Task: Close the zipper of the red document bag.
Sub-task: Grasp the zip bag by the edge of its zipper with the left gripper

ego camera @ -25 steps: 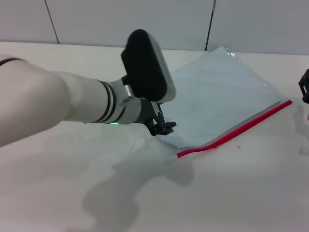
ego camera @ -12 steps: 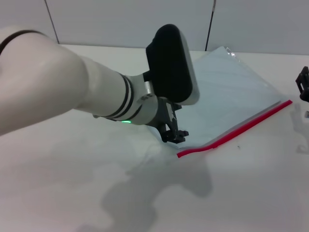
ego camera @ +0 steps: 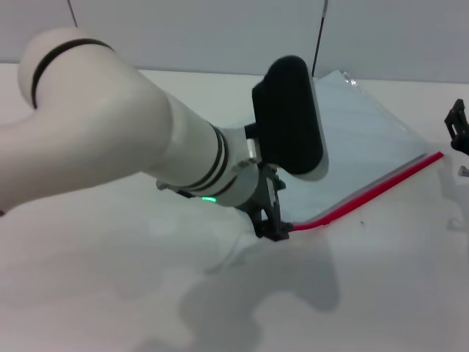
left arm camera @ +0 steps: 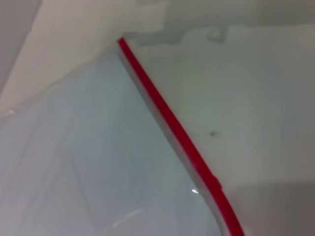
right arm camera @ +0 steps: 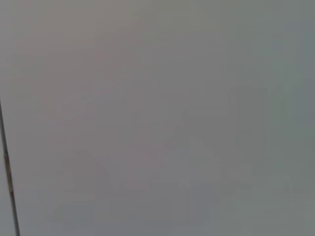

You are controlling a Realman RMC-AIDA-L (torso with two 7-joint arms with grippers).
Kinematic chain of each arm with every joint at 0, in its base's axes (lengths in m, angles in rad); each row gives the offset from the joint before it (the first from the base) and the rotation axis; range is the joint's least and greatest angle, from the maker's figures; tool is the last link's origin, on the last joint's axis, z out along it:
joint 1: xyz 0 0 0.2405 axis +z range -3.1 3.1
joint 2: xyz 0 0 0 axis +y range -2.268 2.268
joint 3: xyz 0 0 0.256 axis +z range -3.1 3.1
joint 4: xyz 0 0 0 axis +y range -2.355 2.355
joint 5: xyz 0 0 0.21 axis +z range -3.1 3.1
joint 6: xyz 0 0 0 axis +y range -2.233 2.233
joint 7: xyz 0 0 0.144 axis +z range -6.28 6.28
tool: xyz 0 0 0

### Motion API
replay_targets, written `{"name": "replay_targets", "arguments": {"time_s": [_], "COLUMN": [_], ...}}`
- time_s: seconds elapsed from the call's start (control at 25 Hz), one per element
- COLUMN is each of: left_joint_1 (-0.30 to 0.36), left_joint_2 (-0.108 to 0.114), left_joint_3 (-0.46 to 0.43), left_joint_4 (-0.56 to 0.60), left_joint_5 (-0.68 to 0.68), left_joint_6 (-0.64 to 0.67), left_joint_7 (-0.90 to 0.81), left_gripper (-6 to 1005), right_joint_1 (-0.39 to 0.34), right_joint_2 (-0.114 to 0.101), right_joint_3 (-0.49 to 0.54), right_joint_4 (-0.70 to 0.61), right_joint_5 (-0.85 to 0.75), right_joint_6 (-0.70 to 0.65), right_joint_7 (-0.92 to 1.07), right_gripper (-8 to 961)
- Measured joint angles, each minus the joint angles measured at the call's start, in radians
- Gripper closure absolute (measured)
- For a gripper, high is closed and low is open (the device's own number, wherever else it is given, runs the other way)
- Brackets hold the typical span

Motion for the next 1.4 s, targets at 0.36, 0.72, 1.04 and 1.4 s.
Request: {"name": "replay_targets", "arguments": {"time_s": [0.36, 0.72, 1.04, 1.4], "left_joint_1": [-0.056, -0.076, -0.075, -0.074], "left_joint_2": [-0.001, -0.003, -0.005, -0.006], "left_joint_3": [0.042, 0.064, 0.087, 0.094], "left_joint_4": [-0.089, -0.158, -0.17, -0.178], "left_joint_5": [0.002, 0.027, 0.026, 0.026], "left_joint_6": [0.009, -0.043, -0.085, -0.122], "left_joint_7": [-0.023, -0.023, -0.023, -0.027], "left_gripper": [324, 325, 325, 326], "right_joint_1": [0.004, 0.011, 0.014, 0.015], "right_joint_2": [0.0, 0.0, 0.0, 0.0], "right_joint_3": [0.0, 0.002, 0.002, 0.002], "right_joint_4": [0.0, 0.0, 0.0, 0.002], "right_joint_5": [0.0, 0.0, 0.0, 0.0], "right_joint_6": [-0.002, -0.013, -0.014, -0.015], "right_joint_7": [0.0, 0.0, 0.0, 0.0], "right_gripper": [215, 217, 218, 220]}}
